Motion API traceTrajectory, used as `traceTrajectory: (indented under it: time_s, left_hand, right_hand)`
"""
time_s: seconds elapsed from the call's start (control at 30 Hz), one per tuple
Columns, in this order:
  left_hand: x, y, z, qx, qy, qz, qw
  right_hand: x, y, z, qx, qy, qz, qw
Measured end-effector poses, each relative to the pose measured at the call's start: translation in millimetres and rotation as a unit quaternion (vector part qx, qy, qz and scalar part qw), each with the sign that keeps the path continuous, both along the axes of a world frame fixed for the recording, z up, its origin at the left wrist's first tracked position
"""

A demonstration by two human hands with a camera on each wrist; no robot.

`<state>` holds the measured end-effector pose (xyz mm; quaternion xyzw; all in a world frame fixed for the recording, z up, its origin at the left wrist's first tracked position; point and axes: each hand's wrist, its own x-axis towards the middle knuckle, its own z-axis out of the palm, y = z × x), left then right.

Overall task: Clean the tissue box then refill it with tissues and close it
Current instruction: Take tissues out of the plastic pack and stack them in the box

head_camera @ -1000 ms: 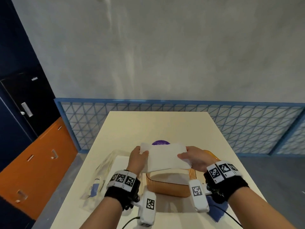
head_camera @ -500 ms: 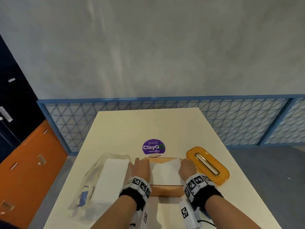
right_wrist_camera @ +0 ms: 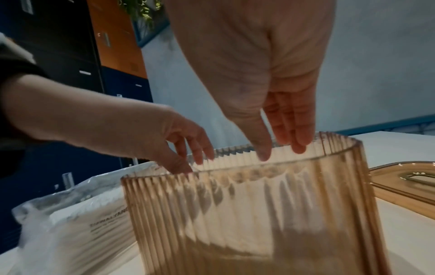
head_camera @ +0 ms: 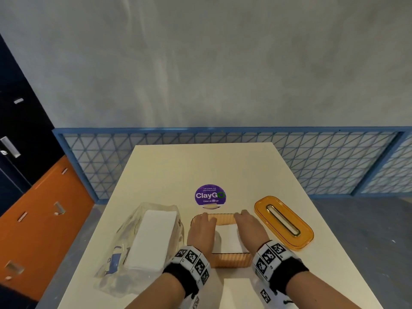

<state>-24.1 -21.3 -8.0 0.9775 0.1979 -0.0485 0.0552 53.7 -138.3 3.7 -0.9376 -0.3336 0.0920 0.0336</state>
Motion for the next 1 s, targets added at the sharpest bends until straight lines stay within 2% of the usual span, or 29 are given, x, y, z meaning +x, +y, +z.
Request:
traceTrajectory:
  time_s: [0.1, 0.2, 0.4, 0.63, 0.7, 0.77, 0.83, 0.87, 0.93, 1.0]
  left_hand:
    - [3, 4, -3, -0.069, 0.106, -0.012, 0.992]
    - [9, 6, -1, -0.077, 0.171, -0.03, 0.982]
    - [14, 14, -12, -0.151, 0.16, 0.006, 0.975]
    - [12, 16, -14, -0.177, 0.175, 0.041, 0.968]
    - [9, 14, -7, -0.17, 0.135, 0.032, 0.976]
    - [0, 16, 4, -0.166, 0.003, 0.034, 0.986]
    - [-15, 29, 14, -0.157, -0.141, 0.086, 0.974]
    - [-24, 39, 16, -0.149, -0.188, 0.128, 0.962]
    - [-42, 60, 12, -0.128, -0.208, 0.208, 0.947]
    - [-56, 74, -2, -0.109, -0.142, 0.264, 0.948]
  right_hand:
    - [-1, 3, -3, -0.058, 0.063, 0.065, 0.994]
    - [0, 5, 1, -0.157, 0.102, 0.094, 0.978]
    - [3, 14, -4, -0.21, 0.109, 0.103, 0.966]
    - [5, 15, -7, -0.225, 0.088, 0.116, 0.963]
    - [8, 14, -5, -0.201, 0.063, 0.107, 0.972]
    - [12, 8, -1, -0.103, 0.043, 0.061, 0.992]
    - [19, -3, 5, 0.007, 0.01, 0.016, 1.0]
    - [22, -11, 8, 0.046, -0.011, -0.005, 0.999]
    - [27, -25, 9, 0.103, -0.024, -0.047, 0.993]
    - [31, -34, 3, 0.098, 0.021, -0.066, 0.993]
